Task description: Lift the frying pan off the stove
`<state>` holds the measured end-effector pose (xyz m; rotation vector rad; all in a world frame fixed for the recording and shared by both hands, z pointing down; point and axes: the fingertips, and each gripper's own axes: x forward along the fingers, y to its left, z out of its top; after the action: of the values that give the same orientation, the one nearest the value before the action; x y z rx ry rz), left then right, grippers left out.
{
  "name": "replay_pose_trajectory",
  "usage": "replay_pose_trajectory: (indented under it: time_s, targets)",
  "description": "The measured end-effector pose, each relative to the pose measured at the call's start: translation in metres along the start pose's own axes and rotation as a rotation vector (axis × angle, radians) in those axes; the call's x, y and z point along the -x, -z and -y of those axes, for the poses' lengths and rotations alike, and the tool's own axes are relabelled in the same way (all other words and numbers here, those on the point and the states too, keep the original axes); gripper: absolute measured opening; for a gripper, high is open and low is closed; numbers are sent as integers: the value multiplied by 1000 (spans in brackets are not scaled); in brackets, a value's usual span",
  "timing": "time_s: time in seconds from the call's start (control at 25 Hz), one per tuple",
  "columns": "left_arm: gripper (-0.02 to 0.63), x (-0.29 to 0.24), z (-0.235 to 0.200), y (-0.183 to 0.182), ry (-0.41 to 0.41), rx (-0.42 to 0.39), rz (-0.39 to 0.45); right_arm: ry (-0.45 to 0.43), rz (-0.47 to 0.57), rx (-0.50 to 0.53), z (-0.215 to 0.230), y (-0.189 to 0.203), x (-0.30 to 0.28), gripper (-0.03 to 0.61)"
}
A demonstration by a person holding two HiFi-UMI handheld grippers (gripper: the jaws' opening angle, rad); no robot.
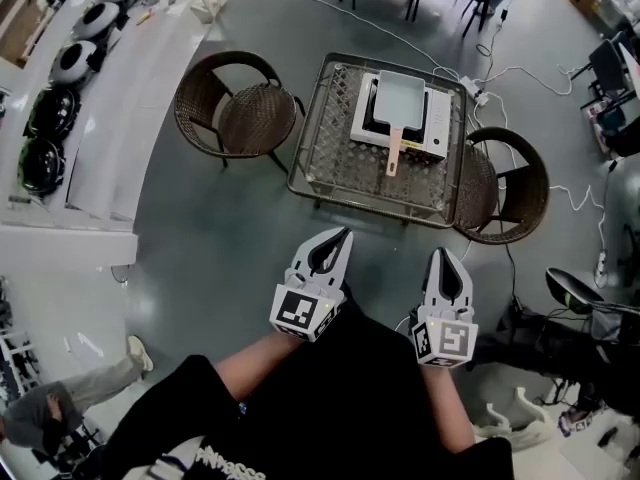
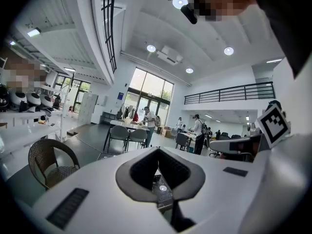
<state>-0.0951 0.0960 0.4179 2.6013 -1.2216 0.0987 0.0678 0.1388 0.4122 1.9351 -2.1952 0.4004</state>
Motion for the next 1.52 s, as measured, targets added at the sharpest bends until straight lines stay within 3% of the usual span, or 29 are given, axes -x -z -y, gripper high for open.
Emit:
replay_pose_trajectory:
  time_s: [0.48,0.64,0.84,1.28,1.52]
  targets:
    - [15,-67,-49,-17,89,1,-11,40,-21,-35,5,-19,-74,31]
    - [15,-82,-67,-29,108,43,-8,66,-20,-68,5,-32,-97,31]
    - [15,-93,-80,-37,147,36,16,62,-7,25,-11,-43,-118,31]
    - [15,-73,-102,-8,138,67,-4,42,-54,39,-42,-25,-121,31]
    - [15,-66,-106,-10,115,83,5,24,-43,42,-46,-21,-119,31]
